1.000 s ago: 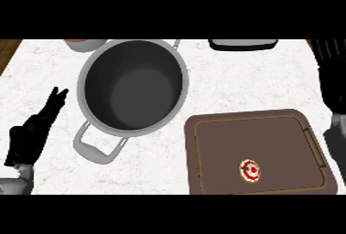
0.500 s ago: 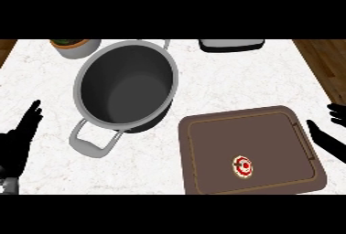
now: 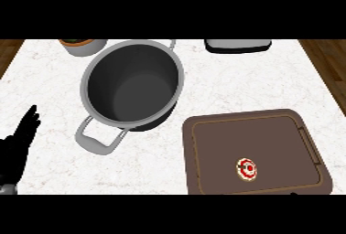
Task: Pick the cupcake from the tray and place it in the pot
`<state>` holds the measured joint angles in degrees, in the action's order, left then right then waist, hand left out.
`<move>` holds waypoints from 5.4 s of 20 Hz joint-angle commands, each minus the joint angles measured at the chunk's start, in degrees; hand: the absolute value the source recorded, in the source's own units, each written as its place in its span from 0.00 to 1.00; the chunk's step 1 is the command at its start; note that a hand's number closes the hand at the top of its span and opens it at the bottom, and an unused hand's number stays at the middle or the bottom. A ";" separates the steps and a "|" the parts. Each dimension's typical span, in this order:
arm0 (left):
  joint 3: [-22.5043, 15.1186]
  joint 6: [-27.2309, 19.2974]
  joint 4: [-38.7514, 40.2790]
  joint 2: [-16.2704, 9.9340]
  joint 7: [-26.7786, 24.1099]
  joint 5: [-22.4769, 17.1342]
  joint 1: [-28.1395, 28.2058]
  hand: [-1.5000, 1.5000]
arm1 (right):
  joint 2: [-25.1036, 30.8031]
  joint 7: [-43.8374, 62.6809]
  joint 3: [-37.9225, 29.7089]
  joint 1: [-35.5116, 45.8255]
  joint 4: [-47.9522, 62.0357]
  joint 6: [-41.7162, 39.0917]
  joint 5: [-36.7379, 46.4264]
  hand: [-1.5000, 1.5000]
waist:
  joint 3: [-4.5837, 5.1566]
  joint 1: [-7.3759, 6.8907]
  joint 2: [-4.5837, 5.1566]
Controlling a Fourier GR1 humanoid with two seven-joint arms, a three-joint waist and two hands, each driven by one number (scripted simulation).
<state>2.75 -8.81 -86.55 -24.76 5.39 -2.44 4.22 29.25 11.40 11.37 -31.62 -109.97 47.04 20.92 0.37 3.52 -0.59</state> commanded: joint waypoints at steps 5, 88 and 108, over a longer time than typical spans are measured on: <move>-2.56 -0.14 -1.49 1.83 1.69 1.80 -1.99 0.50 | 7.01 22.83 2.25 -12.32 -21.57 -11.37 13.13 0.00 | -0.10 -3.05 0.81; -1.45 7.94 0.22 6.65 2.26 6.54 -8.20 0.50 | -29.15 59.12 41.07 76.82 27.22 -52.85 25.05 1.00 | 0.03 -11.60 0.66; -0.71 7.52 0.86 6.15 2.64 7.41 -8.05 0.50 | -29.20 67.19 32.05 103.51 39.73 -35.71 31.95 1.00 | -0.17 -10.07 0.95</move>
<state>1.72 -1.47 -85.33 -18.10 8.29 4.84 -4.74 0.91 67.93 45.11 67.80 -73.54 4.60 53.33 0.24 -7.05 0.28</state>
